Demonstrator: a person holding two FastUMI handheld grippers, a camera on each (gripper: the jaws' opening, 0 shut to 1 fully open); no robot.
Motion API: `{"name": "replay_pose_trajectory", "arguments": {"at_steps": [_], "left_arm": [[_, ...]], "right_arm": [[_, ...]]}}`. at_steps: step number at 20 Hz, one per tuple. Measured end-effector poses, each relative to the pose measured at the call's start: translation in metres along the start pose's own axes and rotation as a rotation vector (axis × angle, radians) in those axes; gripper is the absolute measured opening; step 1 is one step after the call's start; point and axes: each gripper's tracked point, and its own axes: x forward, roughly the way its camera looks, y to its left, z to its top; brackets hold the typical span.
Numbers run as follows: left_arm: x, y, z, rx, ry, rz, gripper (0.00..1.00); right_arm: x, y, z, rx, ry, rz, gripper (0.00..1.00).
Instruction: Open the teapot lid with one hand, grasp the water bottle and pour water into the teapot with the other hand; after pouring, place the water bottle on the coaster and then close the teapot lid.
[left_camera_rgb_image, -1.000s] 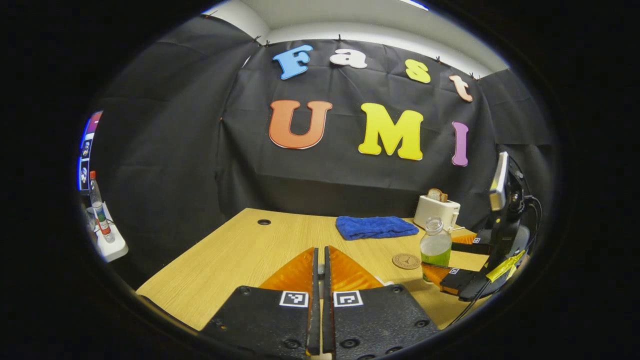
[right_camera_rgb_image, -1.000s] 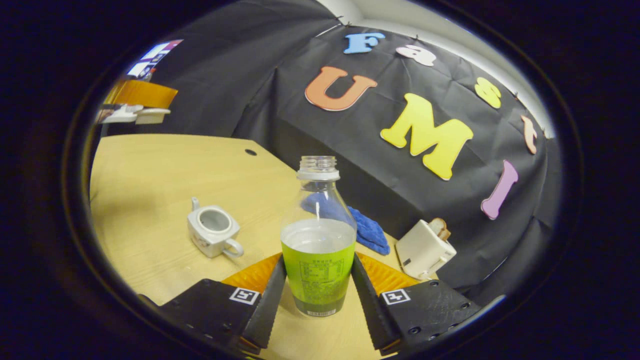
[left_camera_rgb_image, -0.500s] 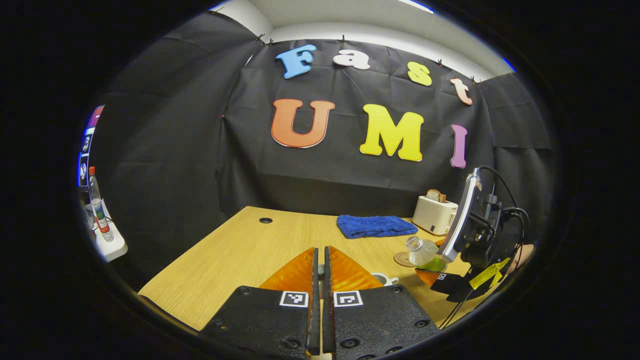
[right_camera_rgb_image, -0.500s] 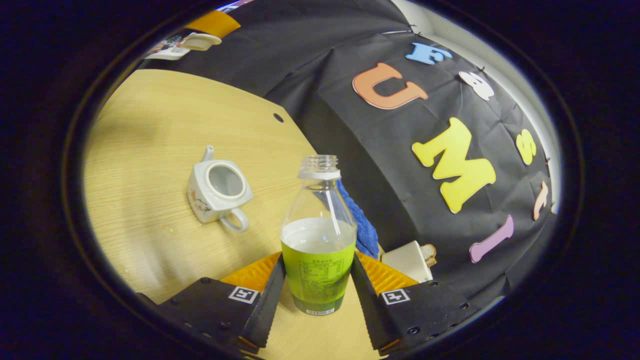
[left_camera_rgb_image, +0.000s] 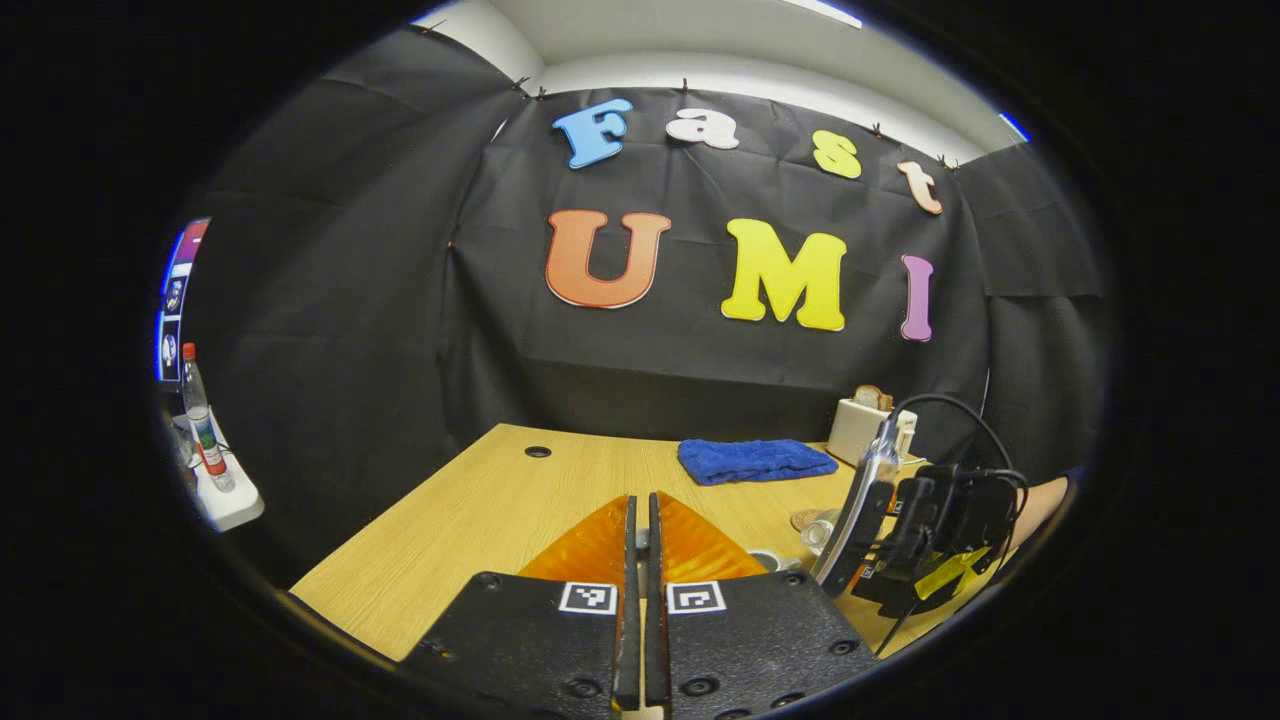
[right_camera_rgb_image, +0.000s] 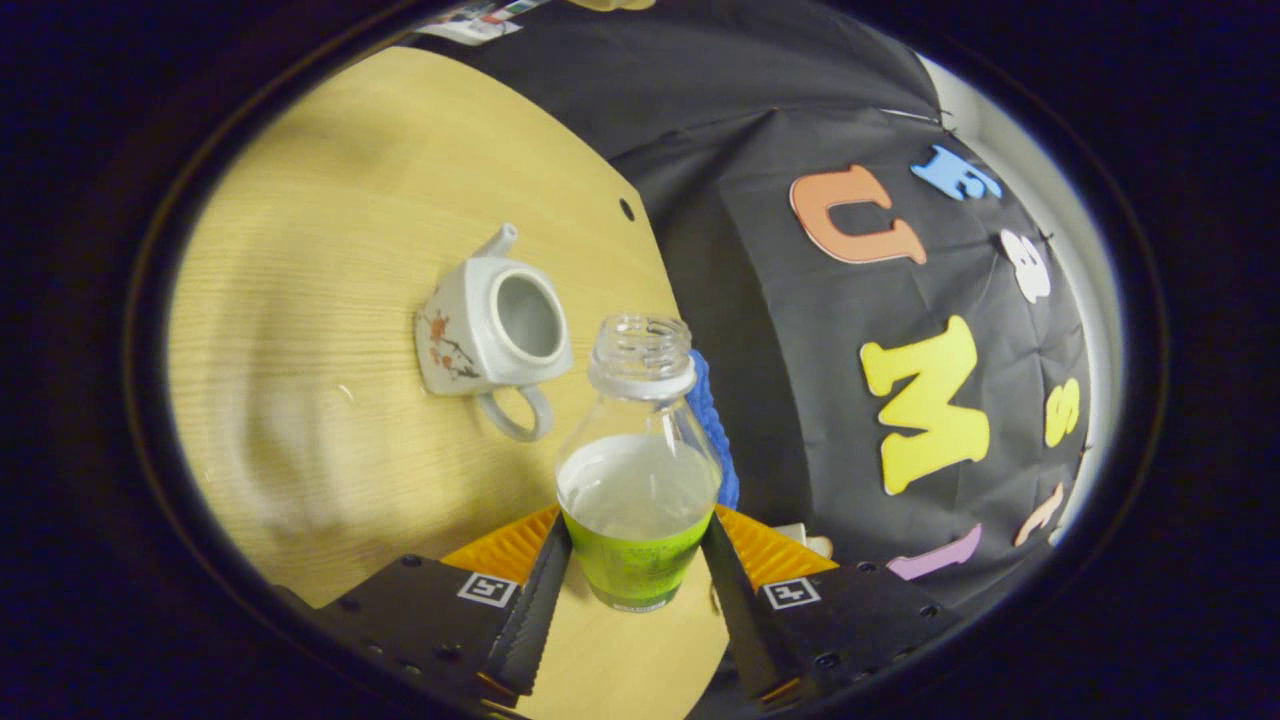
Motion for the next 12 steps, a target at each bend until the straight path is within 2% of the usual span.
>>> {"name": "replay_pose_trajectory", "arguments": {"at_steps": [4, 6, 8, 12], "left_arm": [[0.001, -0.007, -0.002, 0.001, 0.009, -0.015, 0.04], [0.001, -0.009, -0.004, 0.002, 0.014, -0.021, 0.04], [0.001, -0.010, -0.001, 0.004, 0.008, -0.025, 0.04], [0.002, -0.008, -0.002, -0.001, 0.007, -0.024, 0.04]], "right_arm": [[-0.003, -0.015, 0.011, -0.183, 0.001, -0.090, 0.74], [-0.003, -0.017, 0.012, -0.223, 0.002, -0.115, 0.74], [-0.002, -0.013, 0.011, -0.202, -0.002, -0.095, 0.75], [0.003, -0.010, 0.005, -0.185, 0.023, -0.053, 0.72]]}}
